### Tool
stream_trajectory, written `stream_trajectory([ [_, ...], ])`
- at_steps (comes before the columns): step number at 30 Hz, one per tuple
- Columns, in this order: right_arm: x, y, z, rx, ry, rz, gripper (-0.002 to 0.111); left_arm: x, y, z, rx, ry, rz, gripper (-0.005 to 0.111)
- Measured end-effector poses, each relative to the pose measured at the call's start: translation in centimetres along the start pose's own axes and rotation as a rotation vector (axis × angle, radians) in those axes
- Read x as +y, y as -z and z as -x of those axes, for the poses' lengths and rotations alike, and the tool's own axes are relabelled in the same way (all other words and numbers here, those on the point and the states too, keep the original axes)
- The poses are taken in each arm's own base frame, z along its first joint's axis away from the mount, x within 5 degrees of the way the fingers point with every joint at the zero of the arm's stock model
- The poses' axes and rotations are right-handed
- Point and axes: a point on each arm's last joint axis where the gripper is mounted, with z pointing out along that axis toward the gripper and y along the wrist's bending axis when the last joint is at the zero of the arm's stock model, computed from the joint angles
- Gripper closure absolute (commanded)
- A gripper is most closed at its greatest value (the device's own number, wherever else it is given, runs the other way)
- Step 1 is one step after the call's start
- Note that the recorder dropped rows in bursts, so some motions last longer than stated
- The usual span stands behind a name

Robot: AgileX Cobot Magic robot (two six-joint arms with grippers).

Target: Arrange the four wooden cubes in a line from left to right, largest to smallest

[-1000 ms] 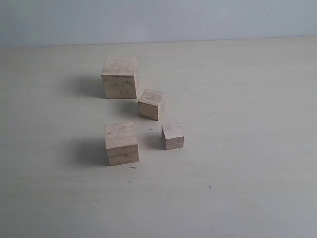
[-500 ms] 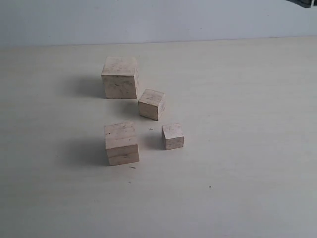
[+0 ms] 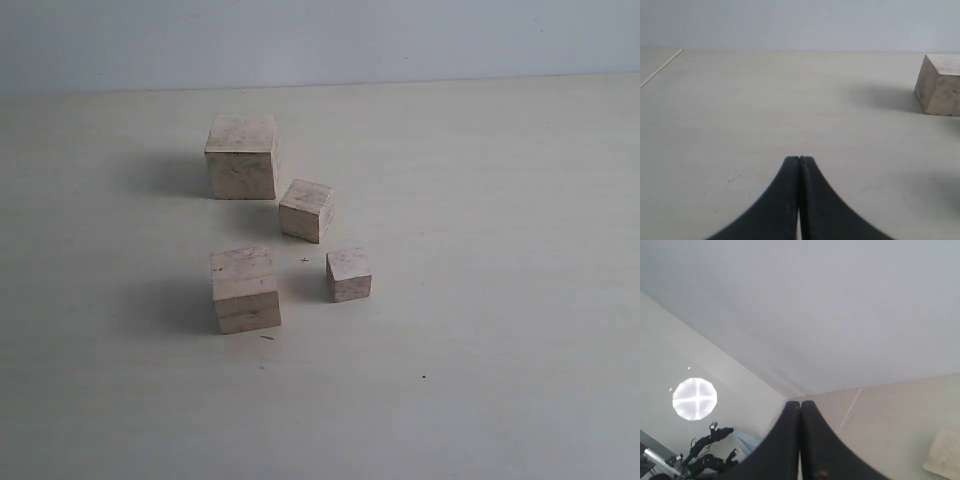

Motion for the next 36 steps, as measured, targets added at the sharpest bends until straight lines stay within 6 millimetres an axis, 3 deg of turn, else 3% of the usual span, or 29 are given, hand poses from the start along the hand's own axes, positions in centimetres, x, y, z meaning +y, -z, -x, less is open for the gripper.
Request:
stream_trajectory([
  [4,1.1,0.3,0.5,-0.045,0.098,-0.033,0.108,0.0,0.0,0.0,0.000,0.000,0.000,0.107],
  [10,2.9,0.6,0.4,-0.064,0.364,-0.364,0.108,0.0,0.0,0.0,0.000,0.000,0.000,0.107],
  [15,6.0,-0.2,-1.1,-0.044,0.554,-0.481,0.108,0.0,0.0,0.0,0.000,0.000,0.000,0.107],
  [20,7.2,-2.3,-3.4,0.015,0.595,-0.483,0.108,0.0,0.0,0.0,0.000,0.000,0.000,0.107],
  [29,5.8,-7.8,-9.1,0.126,0.604,-0.548,0.108,0.0,0.0,0.0,0.000,0.000,0.000,0.107],
  [36,1.9,-12.4,-16.9,0.321,0.676,-0.633,0.108,0.0,0.0,0.0,0.000,0.000,0.000,0.107],
])
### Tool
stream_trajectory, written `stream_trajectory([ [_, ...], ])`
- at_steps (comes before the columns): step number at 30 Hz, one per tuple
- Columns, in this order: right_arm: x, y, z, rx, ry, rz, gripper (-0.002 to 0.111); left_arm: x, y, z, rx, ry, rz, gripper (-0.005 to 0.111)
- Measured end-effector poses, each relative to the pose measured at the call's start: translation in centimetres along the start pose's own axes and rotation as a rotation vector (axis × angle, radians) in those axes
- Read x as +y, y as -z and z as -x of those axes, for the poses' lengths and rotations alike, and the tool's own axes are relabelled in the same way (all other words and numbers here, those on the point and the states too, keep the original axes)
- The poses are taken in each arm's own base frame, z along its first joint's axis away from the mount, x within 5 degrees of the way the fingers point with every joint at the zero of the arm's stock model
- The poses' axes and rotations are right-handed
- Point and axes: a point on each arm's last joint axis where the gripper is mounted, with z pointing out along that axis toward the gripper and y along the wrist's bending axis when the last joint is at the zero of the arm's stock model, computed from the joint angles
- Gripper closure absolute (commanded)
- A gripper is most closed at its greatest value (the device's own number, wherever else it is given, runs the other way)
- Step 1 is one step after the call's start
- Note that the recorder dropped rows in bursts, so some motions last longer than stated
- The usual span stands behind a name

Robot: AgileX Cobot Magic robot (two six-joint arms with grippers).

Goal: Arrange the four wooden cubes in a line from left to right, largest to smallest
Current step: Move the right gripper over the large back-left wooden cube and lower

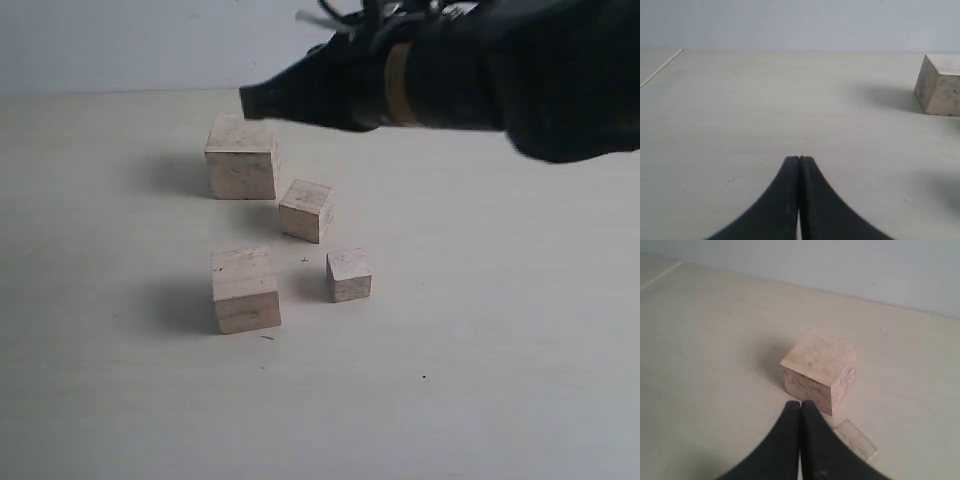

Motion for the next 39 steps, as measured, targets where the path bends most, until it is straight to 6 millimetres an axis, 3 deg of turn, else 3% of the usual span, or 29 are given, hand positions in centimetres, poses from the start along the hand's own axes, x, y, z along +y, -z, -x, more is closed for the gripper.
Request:
stream_trajectory([
  [5,1.6,-2.9,-3.1,0.060,0.043,-0.090,0.108,0.0,0.0,0.0,0.000,0.000,0.000,0.107],
  [12,4.6,-5.7,-3.2,0.071,0.024,-0.084,0.108,0.0,0.0,0.0,0.000,0.000,0.000,0.107],
  [17,5.2,-8.0,-1.6,0.094,-0.035,-0.176,0.108,0.0,0.0,0.0,0.000,0.000,0.000,0.107],
  [23,6.1,-10.9,-0.7,0.215,0.010,-0.298,0.108,0.0,0.0,0.0,0.000,0.000,0.000,0.107],
  [26,6.5,-11.3,0.6,0.186,-0.006,-0.310,0.108,0.0,0.0,0.0,0.000,0.000,0.000,0.107],
  [33,7.5,-10.5,5.9,0.087,-0.038,-0.339,0.108,0.0,0.0,0.0,0.000,0.000,0.000,0.107],
  [39,5.7,-11.2,7.6,0.178,-0.150,-0.330,0.106,0.0,0.0,0.0,0.000,0.000,0.000,0.107],
])
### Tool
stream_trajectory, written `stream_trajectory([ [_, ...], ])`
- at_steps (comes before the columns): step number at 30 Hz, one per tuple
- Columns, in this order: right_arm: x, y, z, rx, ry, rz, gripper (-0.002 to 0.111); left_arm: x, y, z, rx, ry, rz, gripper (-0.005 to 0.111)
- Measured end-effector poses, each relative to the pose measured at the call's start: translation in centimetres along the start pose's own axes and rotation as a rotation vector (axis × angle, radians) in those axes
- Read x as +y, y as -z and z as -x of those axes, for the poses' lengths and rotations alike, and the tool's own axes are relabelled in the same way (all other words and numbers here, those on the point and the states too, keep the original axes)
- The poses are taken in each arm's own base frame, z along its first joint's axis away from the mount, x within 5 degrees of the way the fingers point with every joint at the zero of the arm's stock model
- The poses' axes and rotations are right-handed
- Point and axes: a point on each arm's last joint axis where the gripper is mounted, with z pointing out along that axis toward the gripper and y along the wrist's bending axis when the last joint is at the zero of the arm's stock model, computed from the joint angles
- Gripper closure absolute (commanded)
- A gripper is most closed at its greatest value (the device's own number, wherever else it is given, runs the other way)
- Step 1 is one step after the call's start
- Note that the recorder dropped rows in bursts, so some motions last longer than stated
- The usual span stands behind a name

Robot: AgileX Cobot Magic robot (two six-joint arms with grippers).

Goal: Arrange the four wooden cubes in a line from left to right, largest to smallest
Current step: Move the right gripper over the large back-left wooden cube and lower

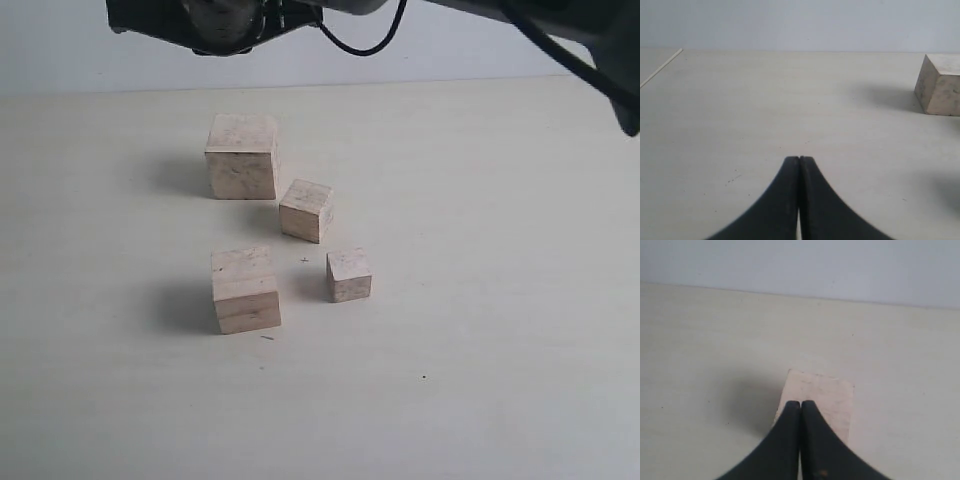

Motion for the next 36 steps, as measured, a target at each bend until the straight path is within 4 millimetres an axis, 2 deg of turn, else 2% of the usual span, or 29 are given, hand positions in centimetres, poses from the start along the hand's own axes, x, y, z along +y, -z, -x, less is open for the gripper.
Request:
stream_trajectory([
  [5,-0.5,-2.1,-0.5,0.085,0.017,0.012,0.087,0.0,0.0,0.0,0.000,0.000,0.000,0.107],
  [13,0.3,-5.7,-2.9,0.106,0.117,0.038,0.023,0.0,0.0,0.0,0.000,0.000,0.000,0.107],
  [16,0.5,-7.1,-3.9,0.105,0.148,0.048,0.010,0.0,0.0,0.0,0.000,0.000,0.000,0.107],
  [22,0.5,-9.0,-4.7,0.058,0.168,0.015,0.007,0.0,0.0,0.0,0.000,0.000,0.000,0.107],
  [30,-0.3,-9.6,-3.9,-0.015,0.028,-0.013,0.007,0.0,0.0,0.0,0.000,0.000,0.000,0.107],
  [36,-1.9,-10.4,-3.0,-0.013,-0.054,0.002,0.007,0.0,0.0,0.0,0.000,0.000,0.000,0.107],
])
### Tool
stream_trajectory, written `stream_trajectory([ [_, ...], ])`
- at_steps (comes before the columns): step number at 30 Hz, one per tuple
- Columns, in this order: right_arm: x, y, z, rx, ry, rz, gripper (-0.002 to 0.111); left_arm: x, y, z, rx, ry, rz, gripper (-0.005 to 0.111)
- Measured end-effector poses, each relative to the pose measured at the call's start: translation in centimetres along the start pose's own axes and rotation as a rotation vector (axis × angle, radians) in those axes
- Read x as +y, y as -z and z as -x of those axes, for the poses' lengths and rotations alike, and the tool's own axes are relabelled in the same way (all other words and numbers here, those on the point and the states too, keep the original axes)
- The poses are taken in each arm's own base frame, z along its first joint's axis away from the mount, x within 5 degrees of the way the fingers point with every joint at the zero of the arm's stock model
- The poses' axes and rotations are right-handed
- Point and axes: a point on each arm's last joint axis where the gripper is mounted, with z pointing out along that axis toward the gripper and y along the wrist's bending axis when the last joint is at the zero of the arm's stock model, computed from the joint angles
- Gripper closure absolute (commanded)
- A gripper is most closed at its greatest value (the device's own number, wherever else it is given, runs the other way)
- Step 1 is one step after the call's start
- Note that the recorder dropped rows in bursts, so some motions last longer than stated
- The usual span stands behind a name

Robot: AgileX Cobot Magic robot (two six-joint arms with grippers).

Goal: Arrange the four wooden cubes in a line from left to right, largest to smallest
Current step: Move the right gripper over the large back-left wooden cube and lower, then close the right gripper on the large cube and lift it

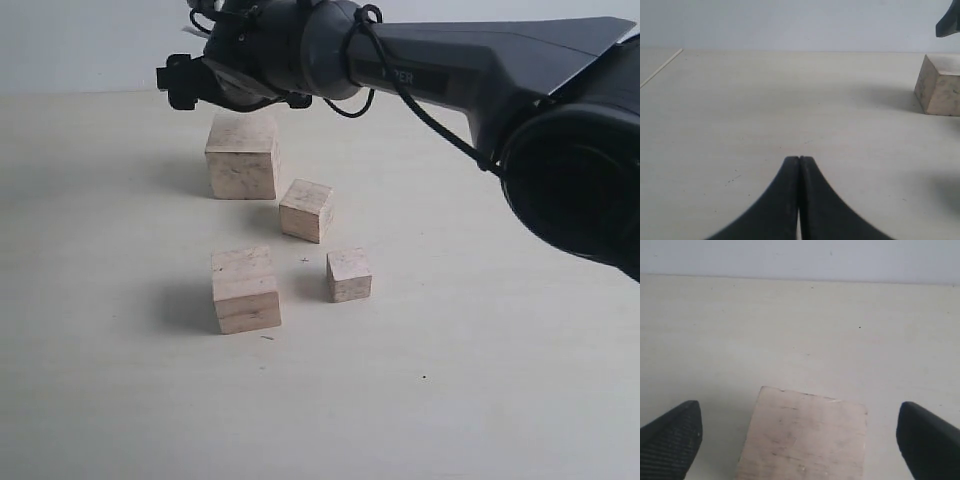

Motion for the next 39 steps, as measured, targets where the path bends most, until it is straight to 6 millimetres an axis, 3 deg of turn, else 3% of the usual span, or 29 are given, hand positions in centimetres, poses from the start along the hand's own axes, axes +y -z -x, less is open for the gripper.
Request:
stream_trajectory([
  [12,0.0,-0.9,0.7,-0.063,-0.043,0.074,0.007,0.0,0.0,0.0,0.000,0.000,0.000,0.107],
  [28,-0.3,-5.1,-1.7,-0.026,-0.031,-0.006,0.007,0.0,0.0,0.0,0.000,0.000,0.000,0.107],
  [39,-0.7,-5.8,-2.7,0.008,-0.038,-0.039,0.008,0.0,0.0,0.0,0.000,0.000,0.000,0.107],
])
